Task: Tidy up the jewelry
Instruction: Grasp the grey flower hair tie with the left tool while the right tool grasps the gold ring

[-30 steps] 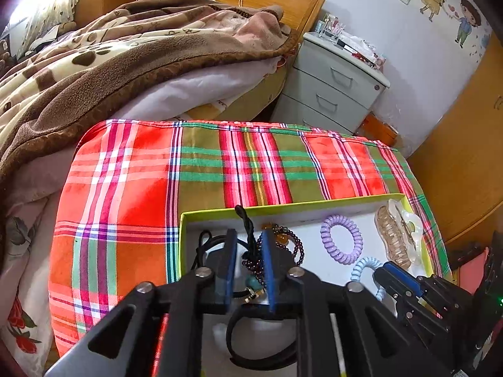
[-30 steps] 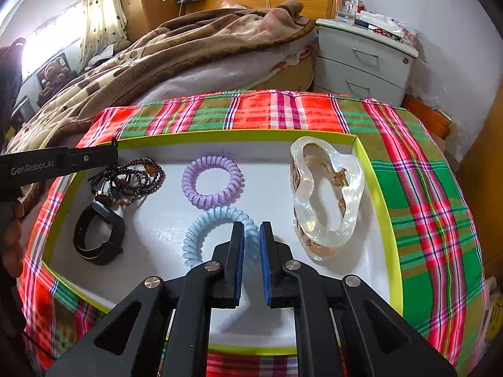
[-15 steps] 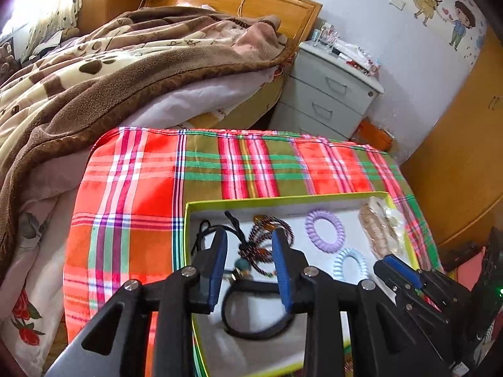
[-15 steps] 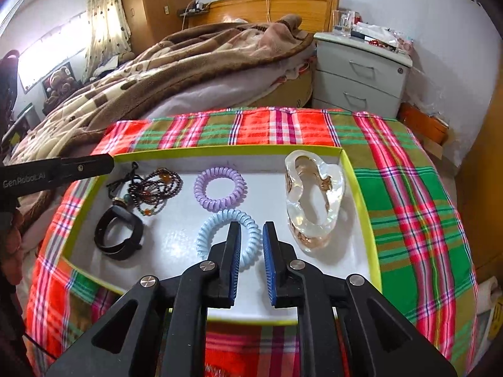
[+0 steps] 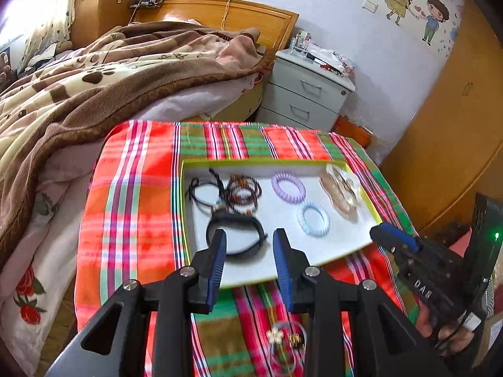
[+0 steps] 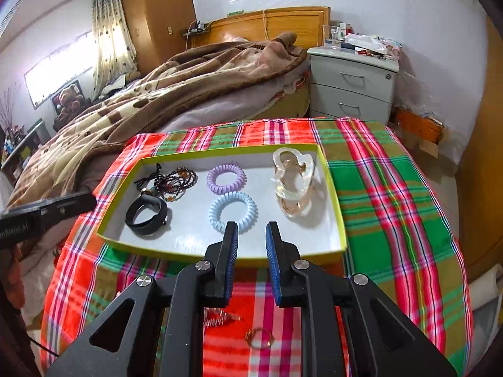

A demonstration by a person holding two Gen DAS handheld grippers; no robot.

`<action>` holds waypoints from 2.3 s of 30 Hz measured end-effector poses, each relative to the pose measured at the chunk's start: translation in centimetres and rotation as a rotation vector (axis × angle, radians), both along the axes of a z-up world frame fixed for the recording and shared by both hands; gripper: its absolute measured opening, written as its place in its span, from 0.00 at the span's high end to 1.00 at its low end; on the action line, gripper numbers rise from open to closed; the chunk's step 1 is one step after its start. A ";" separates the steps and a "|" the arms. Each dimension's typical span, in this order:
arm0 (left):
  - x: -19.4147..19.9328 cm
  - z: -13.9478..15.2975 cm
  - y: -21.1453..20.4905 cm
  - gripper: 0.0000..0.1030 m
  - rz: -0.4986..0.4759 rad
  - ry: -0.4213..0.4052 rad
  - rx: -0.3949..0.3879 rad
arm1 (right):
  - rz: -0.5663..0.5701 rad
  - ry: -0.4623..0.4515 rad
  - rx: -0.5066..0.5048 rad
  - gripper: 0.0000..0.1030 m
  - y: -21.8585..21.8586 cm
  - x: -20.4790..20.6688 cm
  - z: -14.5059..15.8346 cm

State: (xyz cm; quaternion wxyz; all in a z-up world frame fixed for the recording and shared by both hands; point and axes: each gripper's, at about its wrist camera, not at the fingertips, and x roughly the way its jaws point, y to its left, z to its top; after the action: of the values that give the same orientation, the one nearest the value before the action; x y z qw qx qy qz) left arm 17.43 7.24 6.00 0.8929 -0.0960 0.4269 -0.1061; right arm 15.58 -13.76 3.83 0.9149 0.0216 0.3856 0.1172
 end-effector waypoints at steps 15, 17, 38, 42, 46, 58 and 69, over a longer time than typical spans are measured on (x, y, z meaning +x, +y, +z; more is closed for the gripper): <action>-6.1 -2.9 0.2 0.69 -0.010 0.030 -0.053 | 0.048 0.056 0.002 0.81 -2.5 -4.8 -3.3; -6.5 -3.1 0.2 0.69 -0.008 0.036 -0.059 | 0.075 0.077 -0.008 0.72 -2.1 -5.1 -4.0; -7.9 -5.8 0.9 0.68 -0.004 0.092 -0.090 | 0.101 0.096 -0.150 0.71 0.3 -5.1 -5.7; -7.7 -6.0 0.8 0.68 -0.005 0.098 -0.092 | 0.105 0.089 -0.163 0.77 0.6 -5.3 -5.7; -7.6 -6.2 0.6 0.68 -0.011 0.107 -0.089 | 0.096 0.087 -0.152 0.77 0.4 -5.3 -5.6; -6.7 -6.8 -1.7 0.64 -0.089 0.125 -0.043 | 0.048 0.049 -0.096 0.77 -1.0 -6.2 -4.3; -5.9 -7.0 -4.3 0.64 -0.127 0.115 0.198 | 0.054 0.019 -0.070 0.77 -1.1 -6.5 -3.5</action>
State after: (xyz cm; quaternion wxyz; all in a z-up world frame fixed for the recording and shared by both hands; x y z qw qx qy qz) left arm 11.51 2.90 -1.00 0.8636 0.0138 0.4908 -0.1141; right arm 9.11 -14.83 0.33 0.9080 -0.0196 0.3984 0.1284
